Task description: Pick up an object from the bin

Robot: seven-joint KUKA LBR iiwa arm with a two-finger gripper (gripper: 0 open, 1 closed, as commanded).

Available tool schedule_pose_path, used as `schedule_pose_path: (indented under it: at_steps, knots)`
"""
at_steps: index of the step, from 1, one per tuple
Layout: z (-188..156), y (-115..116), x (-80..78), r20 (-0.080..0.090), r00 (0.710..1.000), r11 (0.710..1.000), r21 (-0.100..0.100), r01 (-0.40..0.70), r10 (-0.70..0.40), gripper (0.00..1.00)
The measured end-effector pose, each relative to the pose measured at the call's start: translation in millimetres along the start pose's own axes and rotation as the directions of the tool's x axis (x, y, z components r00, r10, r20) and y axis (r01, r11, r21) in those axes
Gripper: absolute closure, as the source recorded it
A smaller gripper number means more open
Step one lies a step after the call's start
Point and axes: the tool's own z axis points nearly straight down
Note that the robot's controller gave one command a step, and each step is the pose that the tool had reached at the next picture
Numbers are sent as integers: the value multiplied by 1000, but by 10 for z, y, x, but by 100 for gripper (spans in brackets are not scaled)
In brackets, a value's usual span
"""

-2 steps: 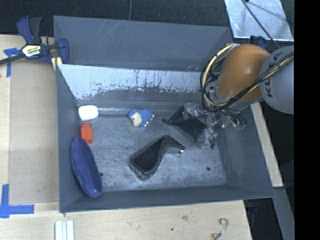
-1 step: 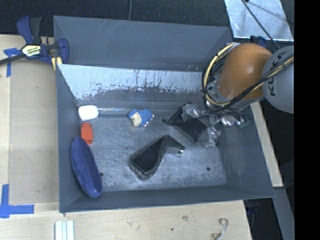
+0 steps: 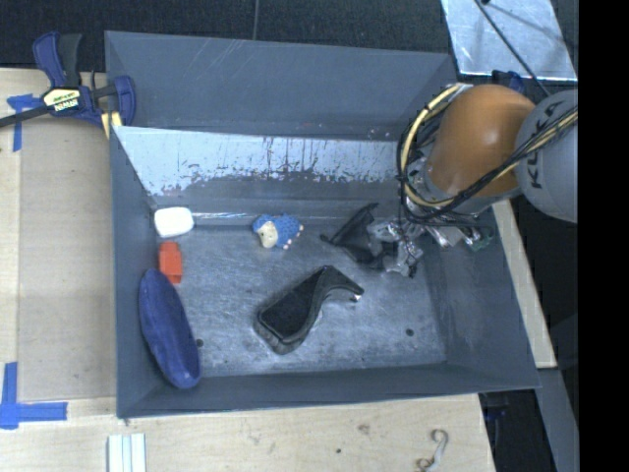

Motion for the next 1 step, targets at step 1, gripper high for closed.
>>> schedule_pose_path:
  at_steps: [1]
  knots:
    - [-1687,119,-33,4,999,999,5,39,-39,100]
